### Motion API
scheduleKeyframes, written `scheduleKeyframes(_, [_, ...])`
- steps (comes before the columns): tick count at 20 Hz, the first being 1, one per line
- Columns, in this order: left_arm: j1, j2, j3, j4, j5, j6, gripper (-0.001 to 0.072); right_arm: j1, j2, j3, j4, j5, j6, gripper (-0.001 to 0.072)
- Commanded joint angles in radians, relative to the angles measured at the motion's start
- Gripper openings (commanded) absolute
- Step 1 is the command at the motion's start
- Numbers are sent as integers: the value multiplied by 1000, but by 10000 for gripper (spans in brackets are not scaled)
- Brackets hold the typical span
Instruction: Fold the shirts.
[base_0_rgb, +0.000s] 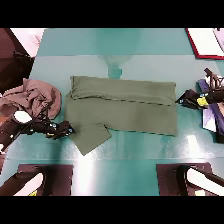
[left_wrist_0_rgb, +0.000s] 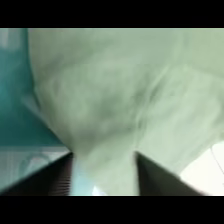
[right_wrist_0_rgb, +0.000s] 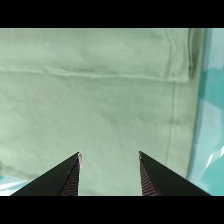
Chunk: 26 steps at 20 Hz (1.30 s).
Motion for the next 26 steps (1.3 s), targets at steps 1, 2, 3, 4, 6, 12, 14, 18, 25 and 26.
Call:
scheduleKeyframes(1, [1,3,-10,-35,43,43,39,-50,1,-23,1,73,-2,429])
scheduleKeyframes(2, [1,3,-10,-51,39,55,30,-81,1,-51,-1,91,-2,429])
scheduleKeyframes(3, [1,3,-9,-65,32,55,29,-112,1,-86,-8,102,-2,429])
scheduleKeyframes(4, [1,3,-4,-67,17,60,29,-146,0,-132,-28,109,-2,429])
scheduleKeyframes(6, [1,3,10,-67,-9,98,29,-204,0,-226,-63,105,-13,429])
scheduleKeyframes(12, [1,3,18,-70,-14,101,29,-207,0,-406,-40,9,-39,429])
scheduleKeyframes(14, [1,3,18,-70,-14,101,29,-165,0,-420,-42,-22,-38,428])
scheduleKeyframes(18, [1,3,23,-67,-40,102,28,-104,1,-418,-50,-13,-39,77])
scheduleKeyframes(25, [-5,197,104,41,-298,68,26,-198,271,-417,-132,129,-44,13])
scheduleKeyframes(26, [-25,243,104,36,-352,39,26,-221,328,-417,-151,164,-43,12])
